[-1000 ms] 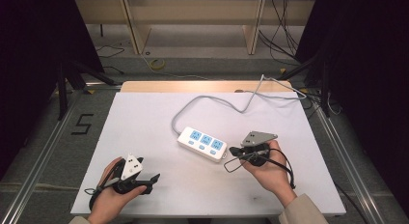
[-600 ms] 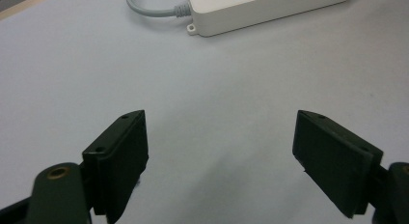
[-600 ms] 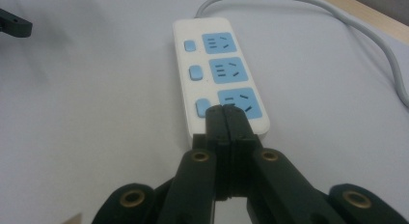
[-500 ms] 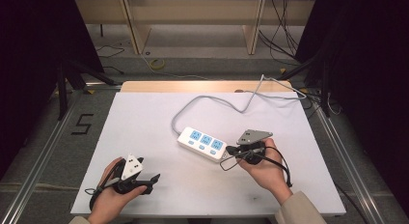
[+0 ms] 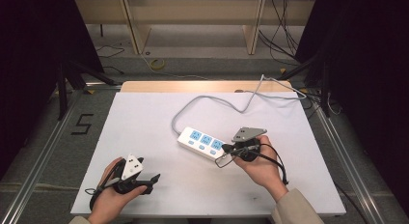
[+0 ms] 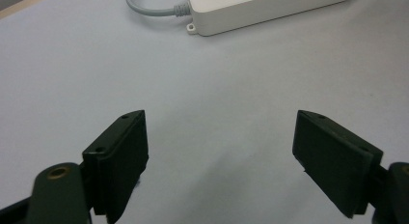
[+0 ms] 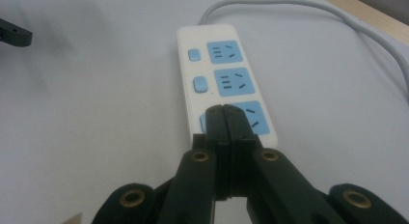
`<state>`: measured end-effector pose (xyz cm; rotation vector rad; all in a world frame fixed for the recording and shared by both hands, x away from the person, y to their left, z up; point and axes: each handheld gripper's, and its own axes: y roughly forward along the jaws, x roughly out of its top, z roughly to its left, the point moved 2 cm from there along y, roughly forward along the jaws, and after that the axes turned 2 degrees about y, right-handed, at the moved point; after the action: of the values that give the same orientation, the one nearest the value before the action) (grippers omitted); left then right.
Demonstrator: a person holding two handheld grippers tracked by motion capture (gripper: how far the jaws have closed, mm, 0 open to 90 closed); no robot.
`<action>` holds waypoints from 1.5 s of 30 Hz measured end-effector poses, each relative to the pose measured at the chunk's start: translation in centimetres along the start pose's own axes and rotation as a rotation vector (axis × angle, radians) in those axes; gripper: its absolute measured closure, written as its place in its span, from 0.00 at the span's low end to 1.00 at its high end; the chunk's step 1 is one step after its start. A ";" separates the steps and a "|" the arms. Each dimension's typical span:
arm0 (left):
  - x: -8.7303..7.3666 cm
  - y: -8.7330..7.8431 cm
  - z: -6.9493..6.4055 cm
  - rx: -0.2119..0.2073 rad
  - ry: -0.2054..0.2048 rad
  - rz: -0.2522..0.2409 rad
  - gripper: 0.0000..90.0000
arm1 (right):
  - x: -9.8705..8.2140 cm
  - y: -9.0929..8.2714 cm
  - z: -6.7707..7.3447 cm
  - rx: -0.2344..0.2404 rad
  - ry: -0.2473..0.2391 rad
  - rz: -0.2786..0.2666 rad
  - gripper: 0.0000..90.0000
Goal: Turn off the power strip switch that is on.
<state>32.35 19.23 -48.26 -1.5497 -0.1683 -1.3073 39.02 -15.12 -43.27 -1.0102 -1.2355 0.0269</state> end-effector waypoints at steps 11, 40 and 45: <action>0.0 0.0 0.0 -0.004 0.004 0.004 0.22 | 0.8 1.1 0.3 0.011 -0.015 0.014 1.00; 0.0 0.1 -0.1 -0.005 0.008 0.001 0.22 | 2.7 3.2 0.3 0.036 -0.025 0.064 1.00; 0.0 0.0 -0.1 -0.005 0.008 0.001 0.22 | 3.1 3.6 0.4 0.040 -0.035 0.071 1.00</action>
<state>32.33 19.11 -48.27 -1.5486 -0.1592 -1.3139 41.69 -11.15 -43.21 -1.0223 -1.2263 0.1241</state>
